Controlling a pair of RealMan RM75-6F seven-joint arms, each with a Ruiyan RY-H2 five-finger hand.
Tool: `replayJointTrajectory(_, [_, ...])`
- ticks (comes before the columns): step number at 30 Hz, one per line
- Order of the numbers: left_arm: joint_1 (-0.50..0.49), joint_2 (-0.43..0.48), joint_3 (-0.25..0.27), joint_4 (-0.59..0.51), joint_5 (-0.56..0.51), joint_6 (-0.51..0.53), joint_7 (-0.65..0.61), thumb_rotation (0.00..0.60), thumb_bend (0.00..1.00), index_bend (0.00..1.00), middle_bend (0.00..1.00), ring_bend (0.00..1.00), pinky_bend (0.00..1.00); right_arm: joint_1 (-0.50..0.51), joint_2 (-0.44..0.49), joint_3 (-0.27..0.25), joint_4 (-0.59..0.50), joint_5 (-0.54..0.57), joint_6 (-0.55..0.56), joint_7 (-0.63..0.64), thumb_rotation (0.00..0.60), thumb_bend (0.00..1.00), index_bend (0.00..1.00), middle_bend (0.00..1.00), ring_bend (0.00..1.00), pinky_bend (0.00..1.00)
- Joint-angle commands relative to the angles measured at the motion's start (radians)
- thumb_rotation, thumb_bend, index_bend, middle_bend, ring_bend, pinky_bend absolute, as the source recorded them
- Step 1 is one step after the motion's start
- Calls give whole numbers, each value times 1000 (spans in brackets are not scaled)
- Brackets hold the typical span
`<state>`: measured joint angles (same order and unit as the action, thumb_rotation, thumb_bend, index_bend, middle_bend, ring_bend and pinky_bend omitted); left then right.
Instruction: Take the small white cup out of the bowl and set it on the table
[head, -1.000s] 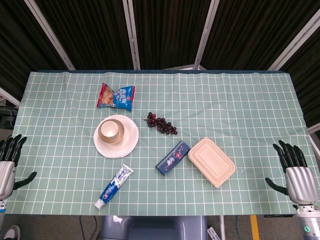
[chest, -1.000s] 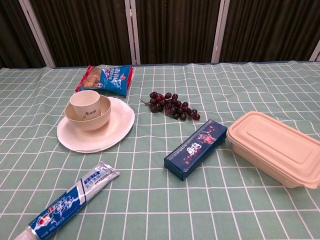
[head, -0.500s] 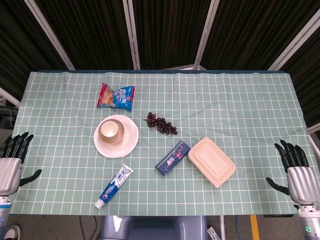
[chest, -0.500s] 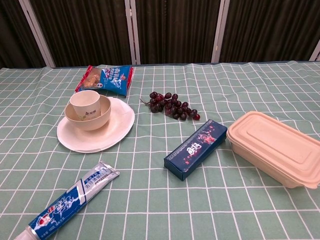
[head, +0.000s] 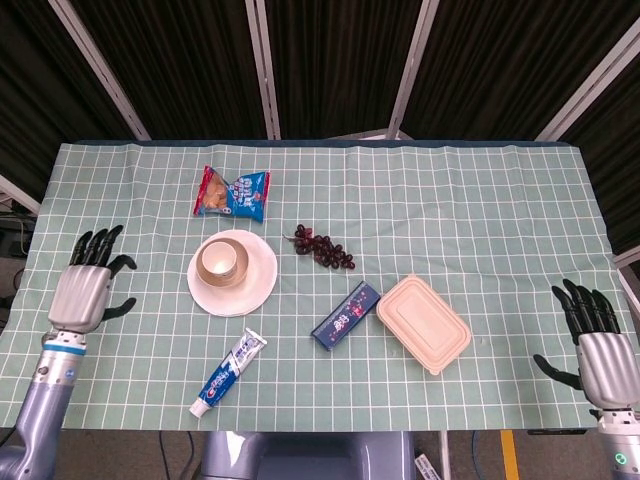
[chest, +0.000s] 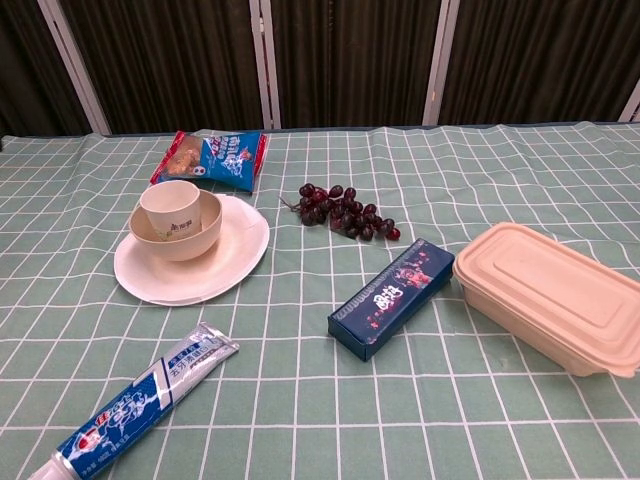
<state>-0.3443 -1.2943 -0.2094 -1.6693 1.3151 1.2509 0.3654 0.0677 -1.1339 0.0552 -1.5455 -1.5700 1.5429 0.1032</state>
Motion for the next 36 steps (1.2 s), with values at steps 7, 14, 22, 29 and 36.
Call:
replayJointTrajectory(7, [-133,-130,-40,77,-95,-100,121,600,260,453,0,0,0,3,6,3,4,10,-10,22,600,70,44,0,0,0])
replayJointTrajectory(14, [-187,-178,-52,103,-161,-140,164,600,293,475,0,0,0,2,10,4,3,11,-10,34,600,71,44,0,0,0])
replayJointTrajectory(22, [-264,-254,-61,182,-257,-191,226,600,295,491,0,0,0,2,16,6,5,14,-9,63,600,70,44,0,0,0])
replayJointTrajectory(29, [-311,-313,-65,260,-297,-213,224,600,317,516,0,0,0,4,19,7,9,16,-15,76,600,71,44,0,0,0])
replayJointTrajectory(36, [-336,-346,-44,299,-316,-220,232,600,370,587,0,0,0,5,19,10,13,22,-18,87,600,72,44,0,0,0])
